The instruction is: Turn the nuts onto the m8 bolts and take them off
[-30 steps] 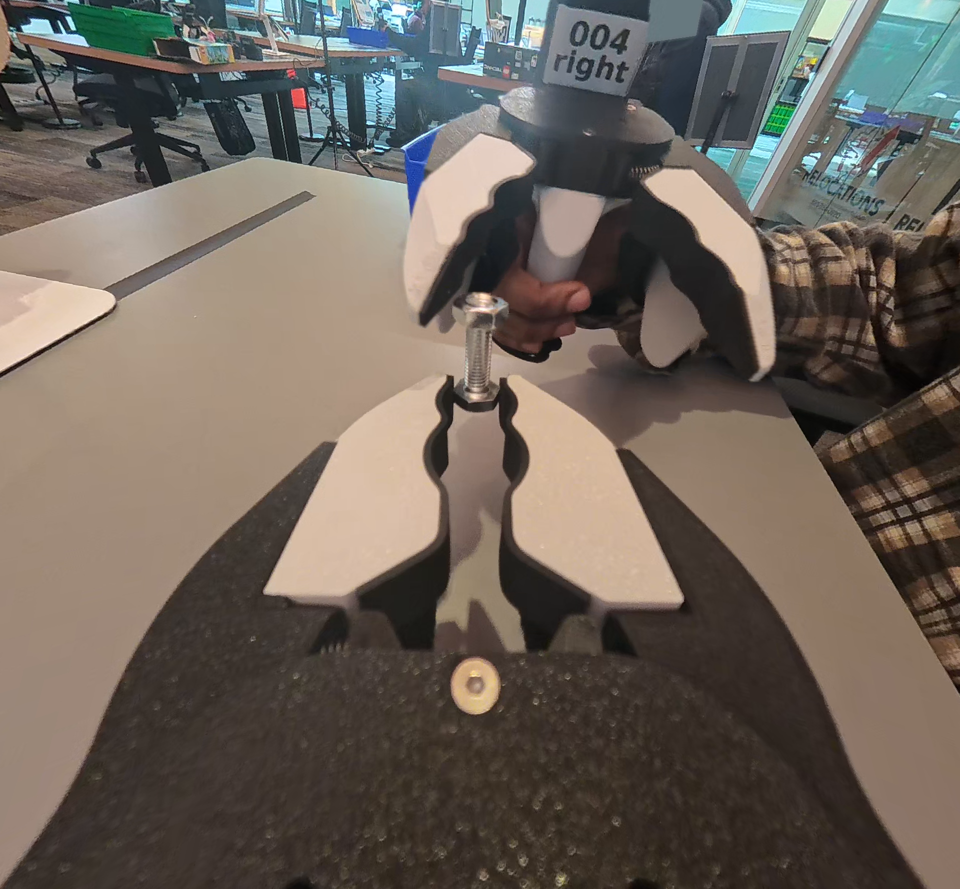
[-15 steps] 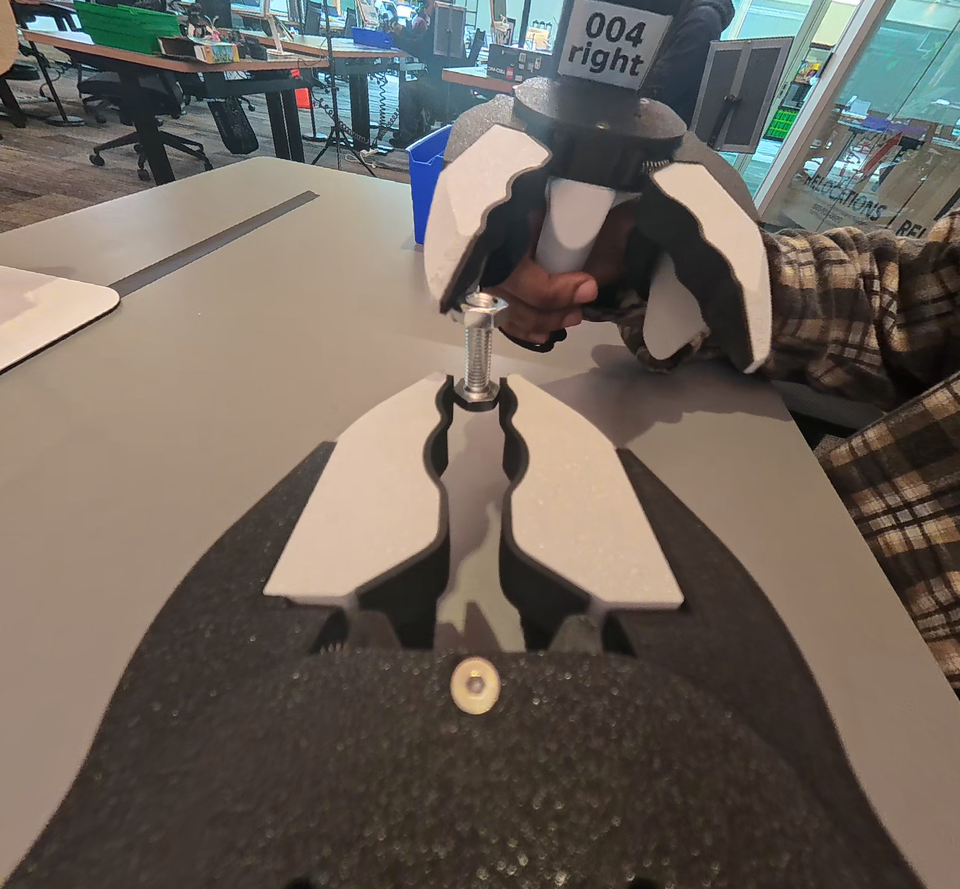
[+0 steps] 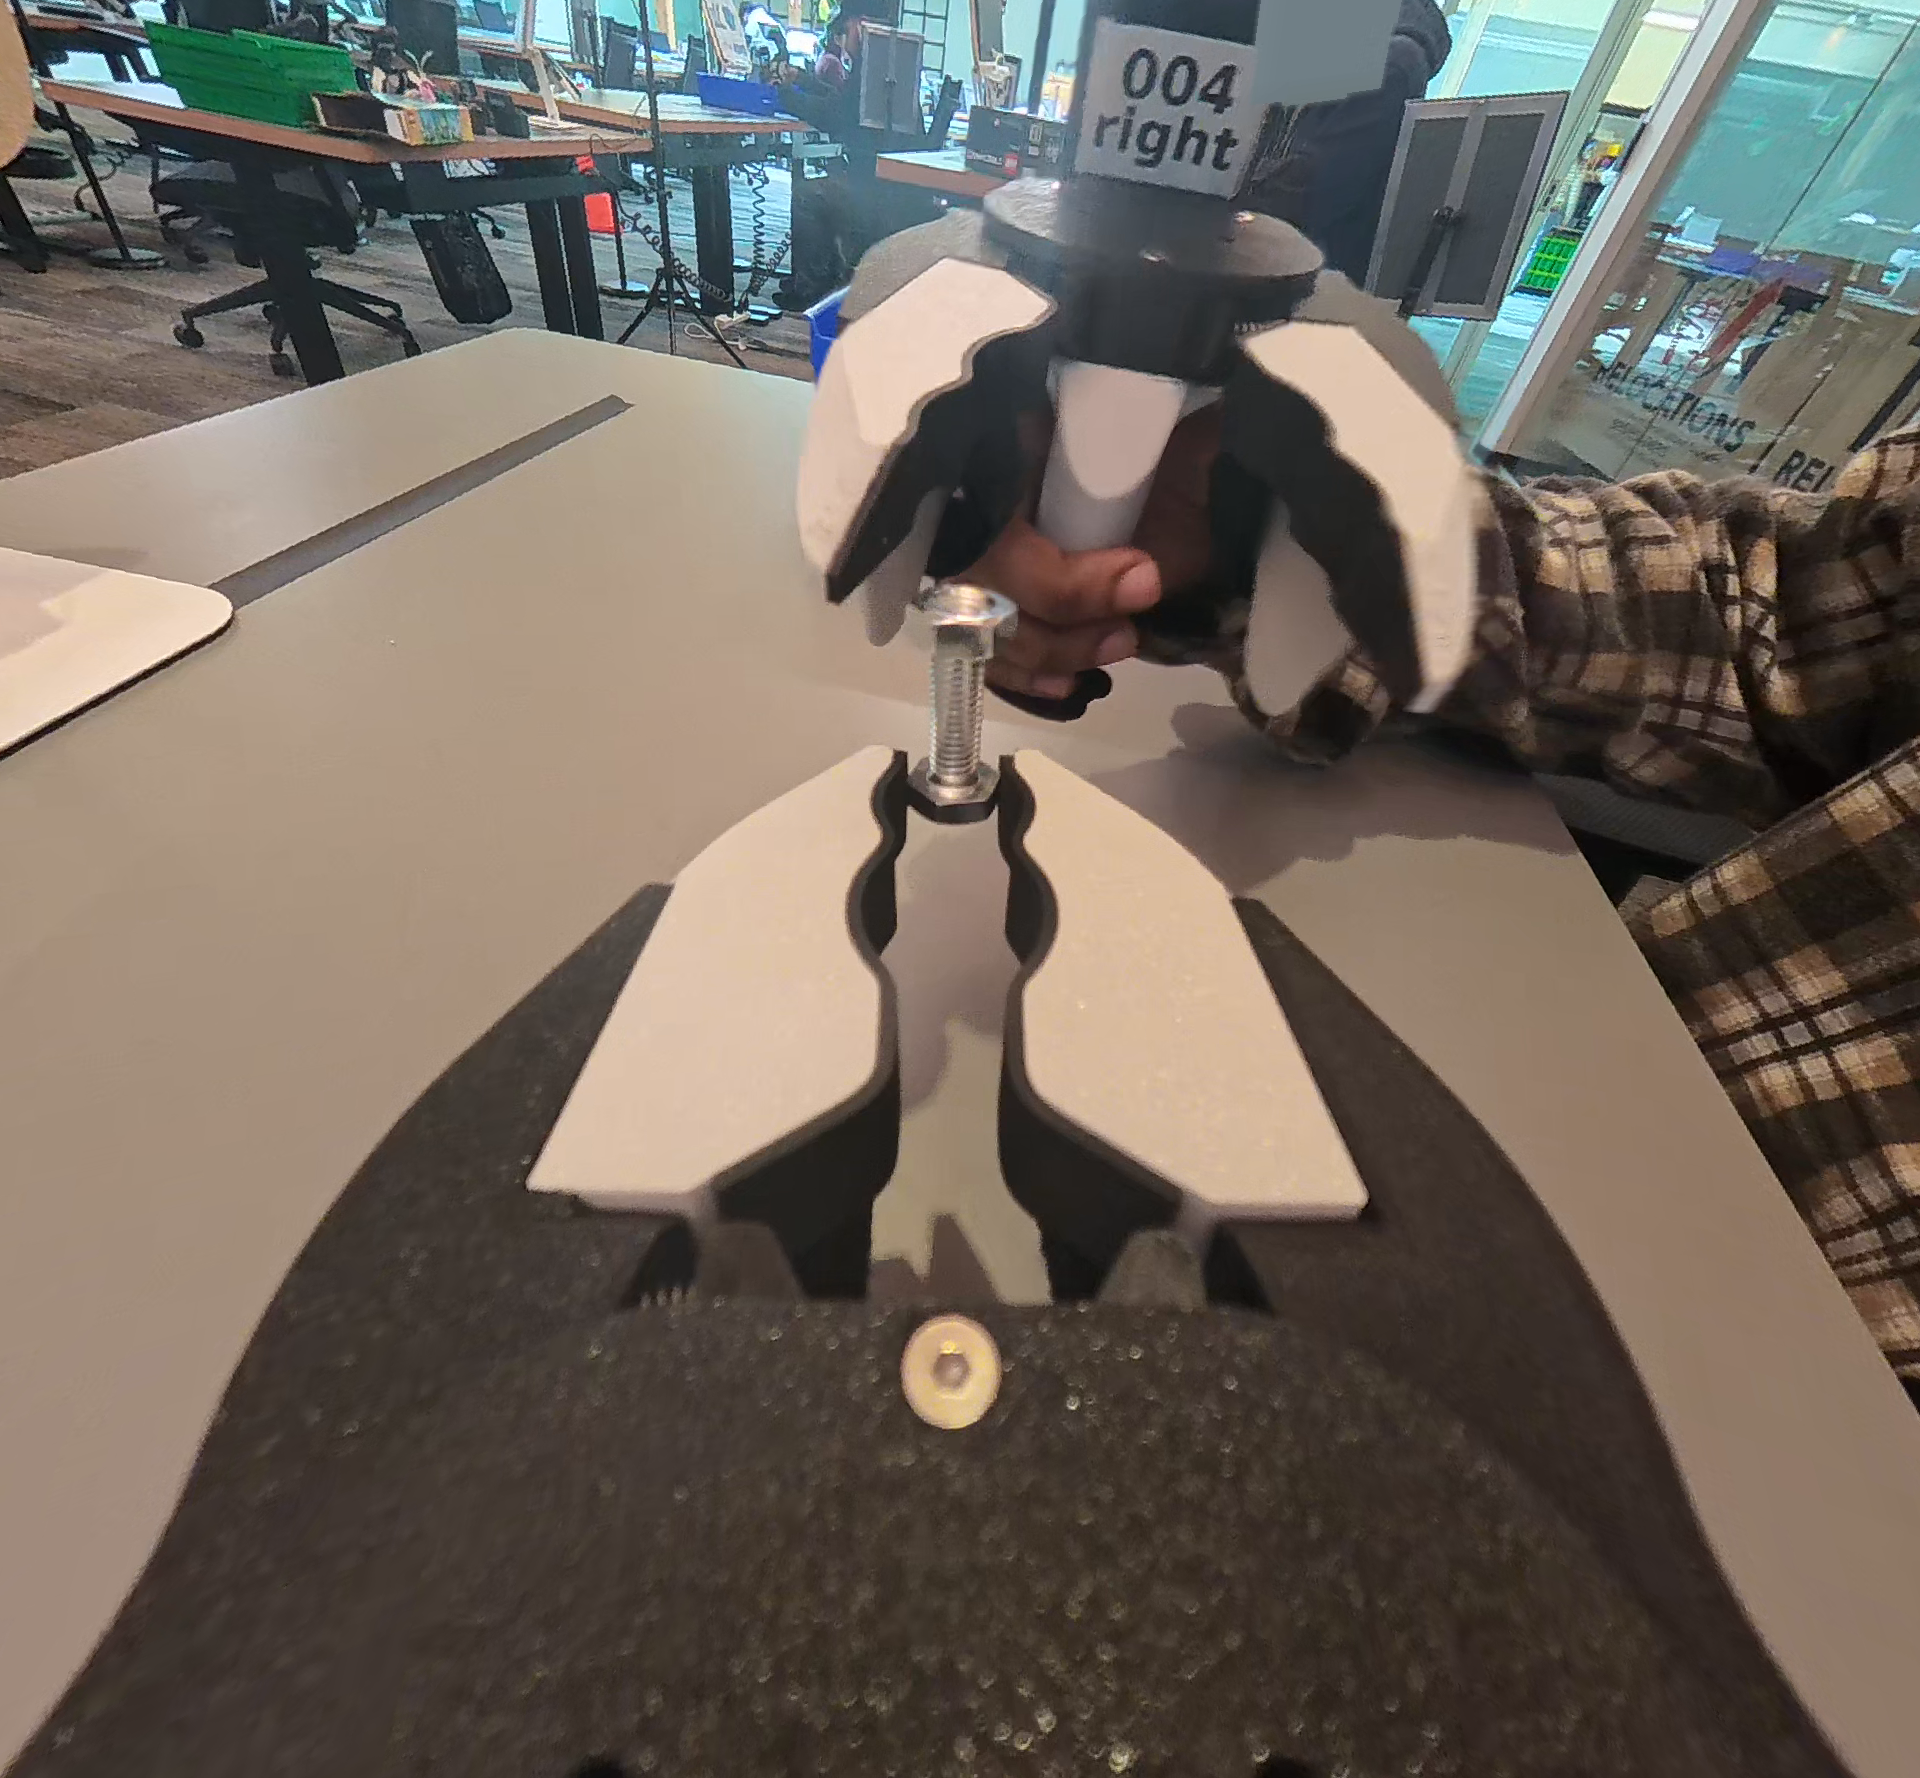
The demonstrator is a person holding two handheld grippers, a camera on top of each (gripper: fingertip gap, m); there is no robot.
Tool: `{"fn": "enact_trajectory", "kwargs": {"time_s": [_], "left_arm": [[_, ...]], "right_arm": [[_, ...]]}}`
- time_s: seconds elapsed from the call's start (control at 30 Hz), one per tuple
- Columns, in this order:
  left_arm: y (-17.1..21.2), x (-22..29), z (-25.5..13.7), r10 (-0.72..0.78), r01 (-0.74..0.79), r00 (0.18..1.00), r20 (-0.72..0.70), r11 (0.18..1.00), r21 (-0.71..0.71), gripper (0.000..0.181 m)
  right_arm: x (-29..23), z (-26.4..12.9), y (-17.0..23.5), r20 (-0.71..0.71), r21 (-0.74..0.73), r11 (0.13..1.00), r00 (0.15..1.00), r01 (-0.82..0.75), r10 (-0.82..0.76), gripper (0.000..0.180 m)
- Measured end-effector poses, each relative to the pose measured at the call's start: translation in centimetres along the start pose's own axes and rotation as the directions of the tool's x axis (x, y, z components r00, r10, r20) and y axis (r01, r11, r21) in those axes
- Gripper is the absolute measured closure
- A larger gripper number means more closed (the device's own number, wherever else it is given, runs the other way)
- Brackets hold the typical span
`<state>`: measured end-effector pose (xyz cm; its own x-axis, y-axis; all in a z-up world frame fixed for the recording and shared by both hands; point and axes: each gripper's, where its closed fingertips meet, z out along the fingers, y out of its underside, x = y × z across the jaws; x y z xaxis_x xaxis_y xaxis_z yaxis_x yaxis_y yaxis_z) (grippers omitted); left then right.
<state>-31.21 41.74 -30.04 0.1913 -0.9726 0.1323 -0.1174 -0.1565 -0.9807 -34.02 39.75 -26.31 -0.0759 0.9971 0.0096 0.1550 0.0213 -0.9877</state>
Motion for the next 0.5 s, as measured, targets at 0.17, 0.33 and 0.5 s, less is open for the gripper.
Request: {"fn": "enact_trajectory", "kwargs": {"time_s": [0.17, 0.33, 0.5], "left_arm": [[-0.1, 0.4, 0.1, 0.015, -0.015, 1.000, -0.013, 1.000, 0.005, 0.165], [-0.1, 0.3, 0.1, 0.017, -0.016, 1.000, -0.012, 1.000, 0.004, 0.165], [0.1, 0.3, 0.2, 0.027, -0.027, 1.000, 0.000, 1.000, -0.013, 0.165]], "right_arm": [[1.3, -0.1, -0.1, -0.014, 0.028, 0.999, 0.999, -0.040, 0.041, 0.137], [1.3, 0.0, 0.2, 0.003, 0.013, 0.999, 0.999, -0.051, 0.051, 0.157], [1.5, 0.2, 0.6, -0.030, -0.018, 0.999, 0.999, -0.045, 0.045, 0.165]]}}
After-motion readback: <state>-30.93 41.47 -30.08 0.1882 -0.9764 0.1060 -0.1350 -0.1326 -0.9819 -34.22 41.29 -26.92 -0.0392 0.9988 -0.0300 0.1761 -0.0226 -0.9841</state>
